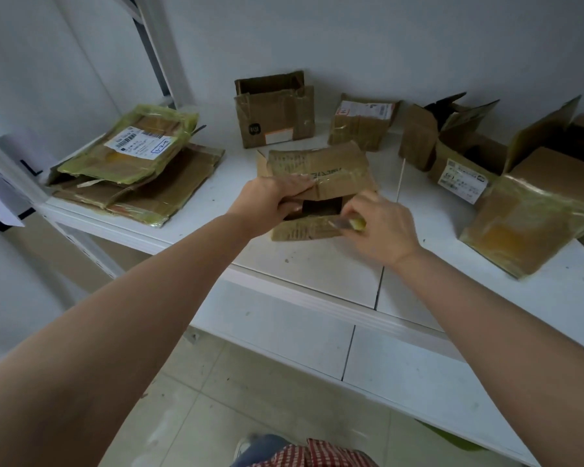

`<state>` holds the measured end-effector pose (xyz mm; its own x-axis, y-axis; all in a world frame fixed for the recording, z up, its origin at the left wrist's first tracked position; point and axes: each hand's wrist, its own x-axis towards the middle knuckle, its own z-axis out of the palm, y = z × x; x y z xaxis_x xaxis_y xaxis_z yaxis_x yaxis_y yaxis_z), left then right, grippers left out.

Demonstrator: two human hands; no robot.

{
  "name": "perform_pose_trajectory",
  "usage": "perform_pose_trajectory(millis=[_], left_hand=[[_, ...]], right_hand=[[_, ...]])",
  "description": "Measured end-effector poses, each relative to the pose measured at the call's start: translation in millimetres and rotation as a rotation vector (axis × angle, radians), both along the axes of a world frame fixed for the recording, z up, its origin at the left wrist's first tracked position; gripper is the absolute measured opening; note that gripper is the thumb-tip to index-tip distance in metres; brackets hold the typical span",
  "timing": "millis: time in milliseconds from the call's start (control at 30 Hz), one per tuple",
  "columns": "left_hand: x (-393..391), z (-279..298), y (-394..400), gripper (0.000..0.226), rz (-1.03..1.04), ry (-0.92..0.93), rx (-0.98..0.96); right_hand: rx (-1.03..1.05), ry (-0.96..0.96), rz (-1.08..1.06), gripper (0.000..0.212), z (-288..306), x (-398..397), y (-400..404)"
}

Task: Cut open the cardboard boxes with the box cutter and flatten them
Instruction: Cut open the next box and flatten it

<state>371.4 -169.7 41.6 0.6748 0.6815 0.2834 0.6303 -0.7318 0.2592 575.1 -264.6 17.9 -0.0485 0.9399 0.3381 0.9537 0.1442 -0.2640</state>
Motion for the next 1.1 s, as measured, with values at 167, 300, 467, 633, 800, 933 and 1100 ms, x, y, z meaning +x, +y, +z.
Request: perform_pose_trajectory(millis=[167, 300, 467, 633, 800, 933, 1100], left_hand=[[-1.5, -0.7, -6.0, 0.048, 0.019, -0.012, -0.025], [1.2, 0.4, -8.9, 0.056, 0.029, 0.024, -0.013], [1.9, -5.1, -12.9, 0.078, 0.014, 0.060, -0.028], [1.9, 1.7, -12.5, 0.095, 0.004, 0.217, -0.075], [1.8, 3.8, -17.9, 0.110, 0.020, 0.361, -0.081], [1.1, 2.7, -21.2, 0.112, 0.027, 0.351, -0.063], [-3.3, 4.7, -14.3, 0.101, -0.021, 0.273, -0.101]], right_hand=[[-0.198, -0.043, -0.016, 0.042, -16.0, -13.1, -3.9], [-0.194, -0.011, -0.003, 0.030, -27.0, -11.2, -16.5], [-0.220, -0.057, 0.019, 0.034, -32.3, -9.5, -21.6], [-0.230, -0.100, 0.044, 0.034, -31.3, -9.9, -23.7], [-0.222, -0.154, 0.033, 0.027, -21.1, -18.1, -15.3], [-0.231, -0.111, 0.007, 0.033, -15.7, -21.3, -11.2], [-0.263, -0.062, 0.087, 0.039, -17.6, -34.2, -9.0]])
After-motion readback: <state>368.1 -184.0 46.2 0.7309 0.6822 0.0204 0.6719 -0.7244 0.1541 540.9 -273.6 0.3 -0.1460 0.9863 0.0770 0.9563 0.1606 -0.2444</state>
